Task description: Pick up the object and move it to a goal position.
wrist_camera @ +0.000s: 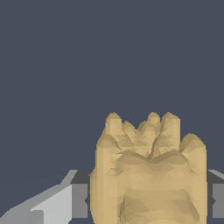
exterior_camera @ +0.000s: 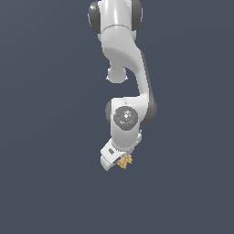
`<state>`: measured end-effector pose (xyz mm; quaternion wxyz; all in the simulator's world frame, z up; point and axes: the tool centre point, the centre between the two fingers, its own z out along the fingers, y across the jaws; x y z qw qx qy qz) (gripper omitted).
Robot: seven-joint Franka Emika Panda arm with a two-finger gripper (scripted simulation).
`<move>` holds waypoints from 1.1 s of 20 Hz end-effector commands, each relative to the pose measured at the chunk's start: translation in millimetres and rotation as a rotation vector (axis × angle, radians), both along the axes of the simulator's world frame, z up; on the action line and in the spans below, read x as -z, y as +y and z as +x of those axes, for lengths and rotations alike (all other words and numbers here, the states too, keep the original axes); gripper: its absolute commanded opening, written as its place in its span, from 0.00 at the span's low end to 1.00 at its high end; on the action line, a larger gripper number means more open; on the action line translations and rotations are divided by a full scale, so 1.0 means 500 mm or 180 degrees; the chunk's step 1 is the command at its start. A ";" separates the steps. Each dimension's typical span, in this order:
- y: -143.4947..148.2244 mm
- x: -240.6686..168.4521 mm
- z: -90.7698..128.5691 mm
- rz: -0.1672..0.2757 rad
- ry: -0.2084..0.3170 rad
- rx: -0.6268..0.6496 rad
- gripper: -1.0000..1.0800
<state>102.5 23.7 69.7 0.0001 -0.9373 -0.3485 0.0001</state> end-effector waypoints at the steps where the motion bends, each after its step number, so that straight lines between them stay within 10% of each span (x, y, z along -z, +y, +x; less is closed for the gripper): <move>1: 0.000 0.000 0.000 0.0000 -0.0001 0.0000 0.00; 22: -0.010 -0.026 -0.044 0.0000 0.0000 0.0001 0.00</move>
